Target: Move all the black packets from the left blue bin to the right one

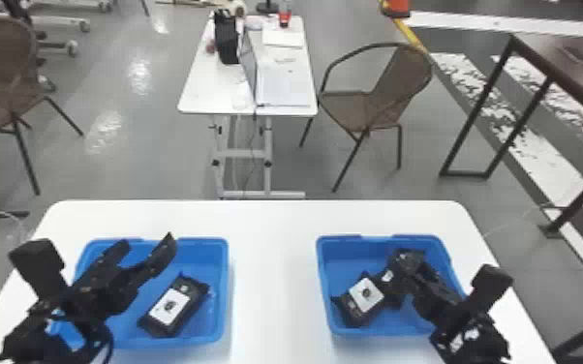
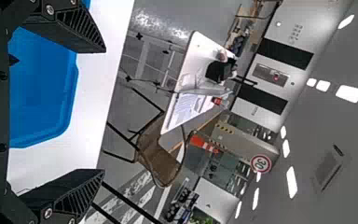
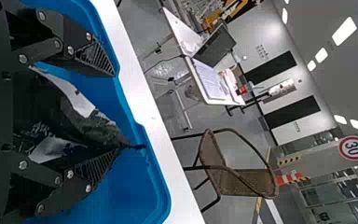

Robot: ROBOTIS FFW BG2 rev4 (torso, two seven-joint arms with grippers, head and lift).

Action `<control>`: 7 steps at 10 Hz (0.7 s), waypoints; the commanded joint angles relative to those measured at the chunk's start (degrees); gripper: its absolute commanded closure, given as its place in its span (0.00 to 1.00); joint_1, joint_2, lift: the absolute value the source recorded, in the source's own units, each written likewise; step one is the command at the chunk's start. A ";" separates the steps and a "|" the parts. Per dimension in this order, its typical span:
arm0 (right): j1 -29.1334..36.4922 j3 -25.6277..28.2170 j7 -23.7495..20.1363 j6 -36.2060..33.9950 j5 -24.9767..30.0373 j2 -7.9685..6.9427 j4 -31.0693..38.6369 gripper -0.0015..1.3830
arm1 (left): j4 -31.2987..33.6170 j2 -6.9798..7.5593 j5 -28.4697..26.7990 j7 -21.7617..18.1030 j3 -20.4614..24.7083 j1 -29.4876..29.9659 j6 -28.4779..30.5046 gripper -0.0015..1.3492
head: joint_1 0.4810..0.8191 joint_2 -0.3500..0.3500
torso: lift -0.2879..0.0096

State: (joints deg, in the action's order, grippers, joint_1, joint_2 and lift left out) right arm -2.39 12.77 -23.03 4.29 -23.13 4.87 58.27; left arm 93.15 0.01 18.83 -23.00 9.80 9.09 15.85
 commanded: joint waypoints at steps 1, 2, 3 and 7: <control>3.62 -0.11 -0.09 0.90 -0.34 -1.44 6.94 0.09 | 0.63 0.61 -0.46 0.59 0.04 -0.12 4.28 0.09 | 0.63 0.35 | 0.97; 6.17 -0.11 -0.09 1.25 -0.51 -2.23 12.39 0.09 | 0.63 1.40 -0.72 1.38 0.31 -0.47 8.23 0.10 | 0.63 0.36 | 0.97; 8.28 -0.38 -0.17 1.25 -0.69 -3.02 16.96 0.09 | 0.63 1.84 -4.15 1.73 0.83 -1.09 11.31 0.12 | 0.63 0.37 | 0.97; 11.45 -2.57 -2.19 1.25 -4.12 -3.64 24.61 0.09 | -4.64 6.85 -18.92 -4.60 -1.36 -11.46 34.95 0.16 | 0.63 0.47 | 0.97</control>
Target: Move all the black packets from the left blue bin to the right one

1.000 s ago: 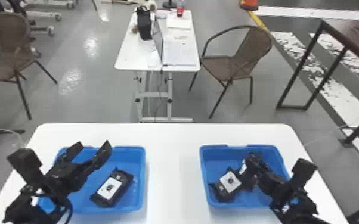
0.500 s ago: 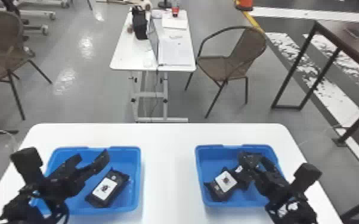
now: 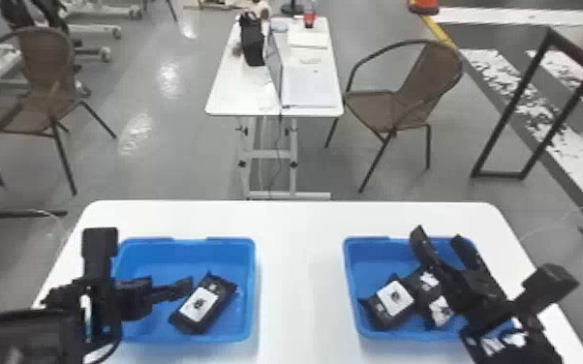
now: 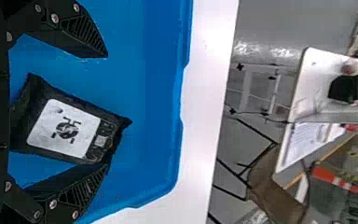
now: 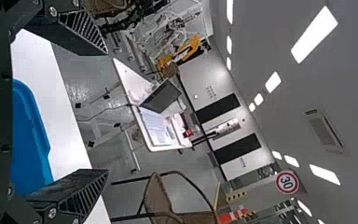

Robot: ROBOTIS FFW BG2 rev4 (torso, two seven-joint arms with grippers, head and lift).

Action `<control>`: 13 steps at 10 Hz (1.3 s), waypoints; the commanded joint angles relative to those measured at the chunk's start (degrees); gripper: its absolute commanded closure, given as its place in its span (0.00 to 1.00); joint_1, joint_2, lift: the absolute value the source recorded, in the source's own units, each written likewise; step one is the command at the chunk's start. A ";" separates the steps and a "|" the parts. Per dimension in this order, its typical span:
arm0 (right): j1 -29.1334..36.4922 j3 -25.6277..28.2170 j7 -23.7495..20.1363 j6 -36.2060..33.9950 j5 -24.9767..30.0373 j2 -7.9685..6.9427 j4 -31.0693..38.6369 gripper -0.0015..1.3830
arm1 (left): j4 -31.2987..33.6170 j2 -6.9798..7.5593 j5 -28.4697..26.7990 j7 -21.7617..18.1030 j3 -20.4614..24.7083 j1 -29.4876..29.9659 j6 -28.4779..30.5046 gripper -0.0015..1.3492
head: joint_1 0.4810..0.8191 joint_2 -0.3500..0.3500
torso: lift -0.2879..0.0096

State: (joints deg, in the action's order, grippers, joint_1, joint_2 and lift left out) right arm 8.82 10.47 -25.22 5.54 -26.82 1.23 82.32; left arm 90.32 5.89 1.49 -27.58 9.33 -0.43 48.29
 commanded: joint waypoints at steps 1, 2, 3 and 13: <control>0.32 -0.72 -0.18 0.00 -1.13 0.00 1.00 0.09 | -6.82 2.28 -4.83 -5.47 -2.74 -5.73 3.48 0.16 | 0.63 0.48 | 0.97; 0.23 -1.16 -0.35 0.00 -1.57 -0.09 1.00 0.09 | -11.48 2.46 -10.81 -11.35 -4.50 -9.33 3.21 0.16 | 0.63 0.48 | 0.97; 0.05 -1.69 -0.44 0.00 -1.92 -0.09 0.91 0.09 | -15.08 1.40 -17.49 -16.19 -5.12 -12.23 3.74 0.16 | 0.63 0.47 | 0.97; -1.35 -4.23 -1.58 0.00 -4.29 -0.17 -0.06 0.09 | -43.47 -1.06 -32.95 -26.30 -6.26 -24.80 -8.04 0.64 | 0.63 0.50 | 0.97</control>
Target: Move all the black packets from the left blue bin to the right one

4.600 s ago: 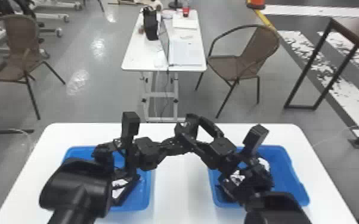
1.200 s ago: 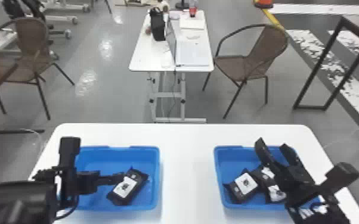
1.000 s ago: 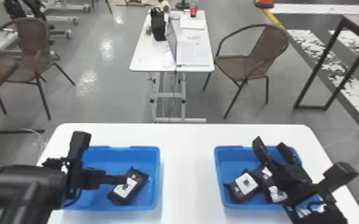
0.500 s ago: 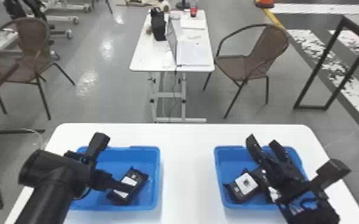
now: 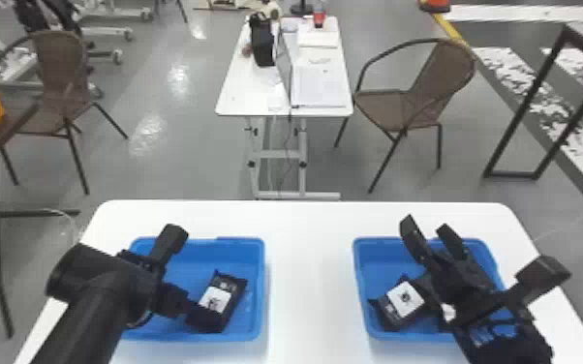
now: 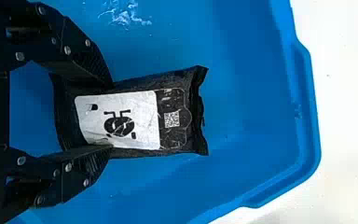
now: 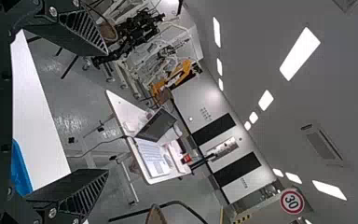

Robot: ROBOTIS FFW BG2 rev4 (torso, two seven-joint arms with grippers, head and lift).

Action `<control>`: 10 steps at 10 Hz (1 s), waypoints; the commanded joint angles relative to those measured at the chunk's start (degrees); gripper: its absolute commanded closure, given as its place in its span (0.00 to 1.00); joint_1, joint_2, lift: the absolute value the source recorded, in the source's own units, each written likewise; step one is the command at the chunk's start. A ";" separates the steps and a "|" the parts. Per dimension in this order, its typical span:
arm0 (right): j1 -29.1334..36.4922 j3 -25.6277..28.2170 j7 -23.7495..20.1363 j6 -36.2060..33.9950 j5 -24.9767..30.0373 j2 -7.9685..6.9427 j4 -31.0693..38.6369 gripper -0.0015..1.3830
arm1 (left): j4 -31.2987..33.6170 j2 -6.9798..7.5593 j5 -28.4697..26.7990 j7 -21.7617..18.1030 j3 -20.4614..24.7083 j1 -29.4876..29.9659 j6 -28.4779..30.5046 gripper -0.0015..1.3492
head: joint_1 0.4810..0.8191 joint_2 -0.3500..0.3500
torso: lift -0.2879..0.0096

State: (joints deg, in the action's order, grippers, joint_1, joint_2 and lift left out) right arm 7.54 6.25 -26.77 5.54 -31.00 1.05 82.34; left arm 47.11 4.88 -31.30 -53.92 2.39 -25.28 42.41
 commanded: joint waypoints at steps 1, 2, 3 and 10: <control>0.02 -0.01 -0.12 0.00 -0.46 -0.08 -0.25 0.09 | -0.26 -0.22 0.97 -0.05 3.06 0.59 -7.16 0.68 | 0.63 0.50 | 0.97; 0.11 -0.01 -0.21 0.00 -0.72 -0.17 -0.33 0.09 | -0.26 -0.13 1.59 -0.05 4.47 0.76 -7.51 0.75 | 0.63 0.50 | 0.97; 0.11 -0.09 -0.30 0.00 -0.99 -0.17 -0.42 0.09 | -0.17 0.13 2.20 -0.49 5.70 1.38 -7.51 0.82 | 0.63 0.49 | 0.97; -0.51 -2.82 -2.50 -0.09 -1.87 0.00 0.81 0.09 | 30.77 -1.89 16.44 -15.61 5.08 17.20 -23.86 0.82 | 0.63 0.43 | 0.97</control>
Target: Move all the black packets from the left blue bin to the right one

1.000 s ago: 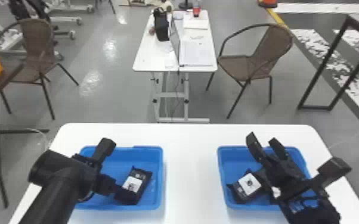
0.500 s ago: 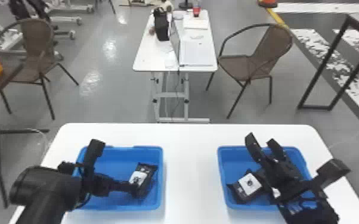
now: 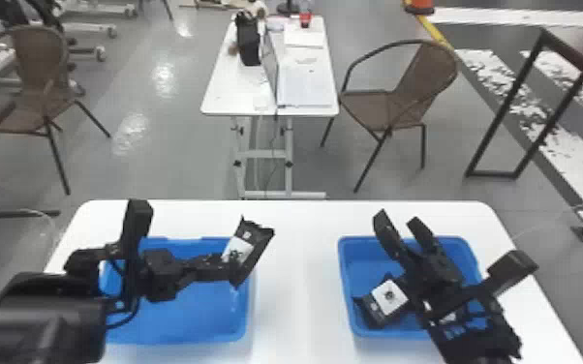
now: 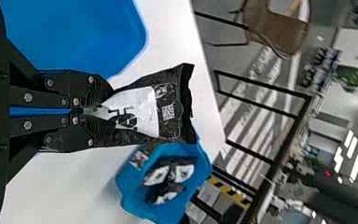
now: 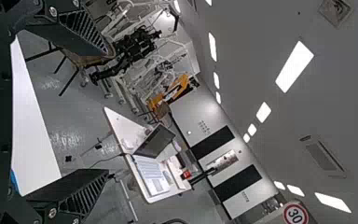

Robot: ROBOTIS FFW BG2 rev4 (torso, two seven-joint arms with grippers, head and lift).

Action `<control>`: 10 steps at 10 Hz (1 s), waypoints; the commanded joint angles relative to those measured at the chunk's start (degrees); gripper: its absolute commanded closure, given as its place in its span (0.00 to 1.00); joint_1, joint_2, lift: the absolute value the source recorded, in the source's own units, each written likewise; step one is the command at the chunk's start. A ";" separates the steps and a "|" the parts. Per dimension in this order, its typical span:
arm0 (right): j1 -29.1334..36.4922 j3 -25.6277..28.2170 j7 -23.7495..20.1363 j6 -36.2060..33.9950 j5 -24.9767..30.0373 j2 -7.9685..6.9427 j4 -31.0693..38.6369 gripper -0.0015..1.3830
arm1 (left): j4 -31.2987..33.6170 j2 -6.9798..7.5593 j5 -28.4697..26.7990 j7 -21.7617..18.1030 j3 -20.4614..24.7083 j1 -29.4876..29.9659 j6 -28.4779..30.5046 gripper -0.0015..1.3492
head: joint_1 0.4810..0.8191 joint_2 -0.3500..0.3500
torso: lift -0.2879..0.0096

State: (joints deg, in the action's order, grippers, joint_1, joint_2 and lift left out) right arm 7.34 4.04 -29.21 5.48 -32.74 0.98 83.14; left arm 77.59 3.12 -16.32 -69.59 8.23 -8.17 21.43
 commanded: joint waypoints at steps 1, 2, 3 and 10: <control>-1.19 -2.28 -0.05 -0.12 -0.22 0.60 -0.08 0.09 | 0.28 -0.93 1.82 0.33 -1.56 -0.27 -5.09 0.82 | 0.63 0.41 | 0.97; -2.07 -4.21 -0.14 -0.12 -0.22 1.21 -0.25 0.09 | -0.25 -1.89 1.56 1.38 -2.08 -1.06 -6.93 0.82 | 0.63 0.40 | 0.97; -2.77 -5.62 -0.14 -0.12 -0.22 1.48 -0.34 0.09 | -1.57 -2.33 1.03 1.82 -3.40 -2.99 -8.16 0.82 | 0.63 0.40 | 0.97; -10.07 -12.56 -0.76 -1.70 0.22 1.48 -4.74 0.09 | -9.92 -3.27 4.37 2.70 -13.24 -11.34 -10.27 0.82 | 0.63 0.39 | 0.97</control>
State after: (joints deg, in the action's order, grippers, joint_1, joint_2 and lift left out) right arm -2.55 -8.20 -29.93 3.79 -32.47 2.46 78.40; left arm 68.08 0.02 -11.96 -66.88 -4.73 -19.26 11.25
